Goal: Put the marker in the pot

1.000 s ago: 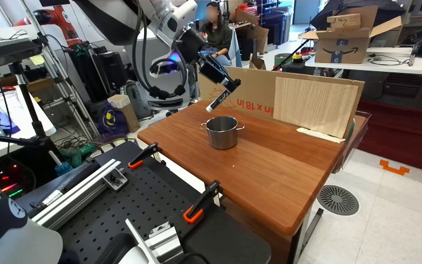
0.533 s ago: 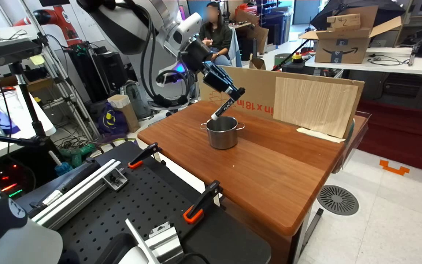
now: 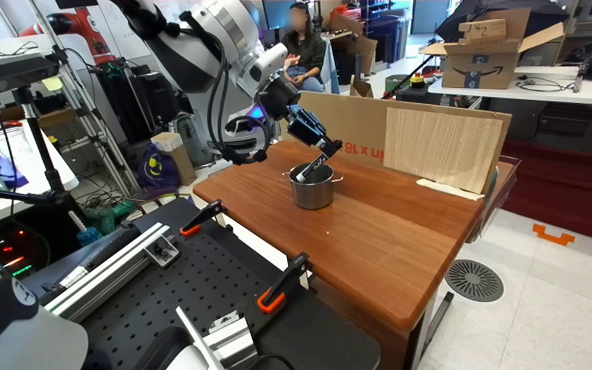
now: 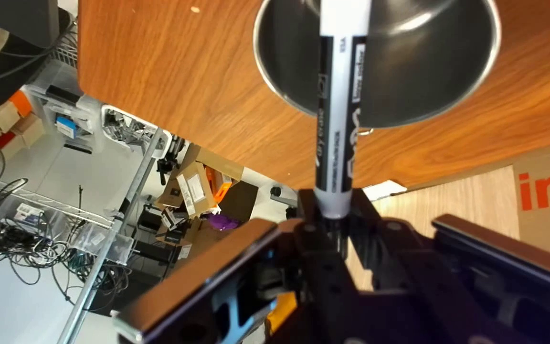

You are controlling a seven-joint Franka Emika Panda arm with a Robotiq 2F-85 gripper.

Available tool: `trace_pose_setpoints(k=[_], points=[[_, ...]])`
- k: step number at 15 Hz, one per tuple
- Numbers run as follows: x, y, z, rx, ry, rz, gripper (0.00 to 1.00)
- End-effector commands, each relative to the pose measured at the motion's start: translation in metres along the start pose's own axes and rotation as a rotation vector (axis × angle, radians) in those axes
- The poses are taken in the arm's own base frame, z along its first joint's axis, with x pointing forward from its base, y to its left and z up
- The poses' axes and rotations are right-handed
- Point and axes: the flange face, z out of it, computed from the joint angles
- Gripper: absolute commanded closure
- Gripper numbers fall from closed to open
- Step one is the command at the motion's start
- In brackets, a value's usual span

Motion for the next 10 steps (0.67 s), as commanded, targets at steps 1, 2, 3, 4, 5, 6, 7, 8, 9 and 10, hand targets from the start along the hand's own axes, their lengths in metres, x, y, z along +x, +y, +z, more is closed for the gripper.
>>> trace_pose_setpoints(k=[1, 2, 3, 4, 5, 6, 7, 8, 9, 10], points=[[-0.008, -0.014, 0.009, -0.027, 0.037, -0.012, 0.95], [-0.010, -0.017, 0.012, -0.031, 0.035, -0.016, 0.95], [-0.012, -0.019, 0.014, -0.036, 0.034, -0.019, 0.95], [-0.012, -0.021, 0.017, -0.041, 0.033, -0.021, 0.95], [-0.012, -0.022, 0.018, -0.044, 0.032, -0.022, 0.95], [-0.013, -0.024, 0.020, -0.045, 0.029, -0.024, 0.95], [-0.013, -0.026, 0.020, -0.045, 0.030, -0.023, 0.95], [-0.012, -0.027, 0.021, -0.045, 0.029, -0.022, 0.95], [-0.012, -0.028, 0.021, -0.045, 0.029, -0.022, 0.95], [-0.012, -0.030, 0.021, -0.043, 0.028, -0.023, 0.95]])
